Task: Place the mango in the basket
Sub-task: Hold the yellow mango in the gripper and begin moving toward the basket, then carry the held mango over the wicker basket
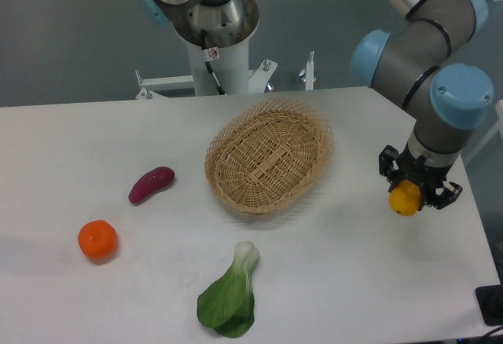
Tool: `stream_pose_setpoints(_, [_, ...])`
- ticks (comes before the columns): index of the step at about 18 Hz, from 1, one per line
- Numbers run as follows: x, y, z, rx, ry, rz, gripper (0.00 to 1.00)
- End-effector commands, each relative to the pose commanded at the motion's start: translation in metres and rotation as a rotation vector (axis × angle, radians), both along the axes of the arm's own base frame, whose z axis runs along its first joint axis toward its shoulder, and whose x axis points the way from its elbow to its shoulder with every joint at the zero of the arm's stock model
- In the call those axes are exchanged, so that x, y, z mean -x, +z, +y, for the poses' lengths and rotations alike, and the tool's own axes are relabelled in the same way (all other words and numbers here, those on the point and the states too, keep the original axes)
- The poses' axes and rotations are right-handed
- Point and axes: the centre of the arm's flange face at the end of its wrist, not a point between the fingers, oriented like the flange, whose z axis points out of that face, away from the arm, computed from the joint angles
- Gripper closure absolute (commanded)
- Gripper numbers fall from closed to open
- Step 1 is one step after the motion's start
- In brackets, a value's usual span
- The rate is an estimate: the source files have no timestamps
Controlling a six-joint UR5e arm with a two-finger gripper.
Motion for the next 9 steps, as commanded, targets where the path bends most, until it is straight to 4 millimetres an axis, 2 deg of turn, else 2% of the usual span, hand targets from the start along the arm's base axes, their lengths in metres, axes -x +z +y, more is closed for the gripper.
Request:
stream_pose_setpoints(5, [-0.022,-0.017,-0.002,0.017,-0.009,-0.036,0.64])
stream_pose_setpoints(9, [-0.057,-0.029,0.011,0.032,-0.031,-0.053,0.64])
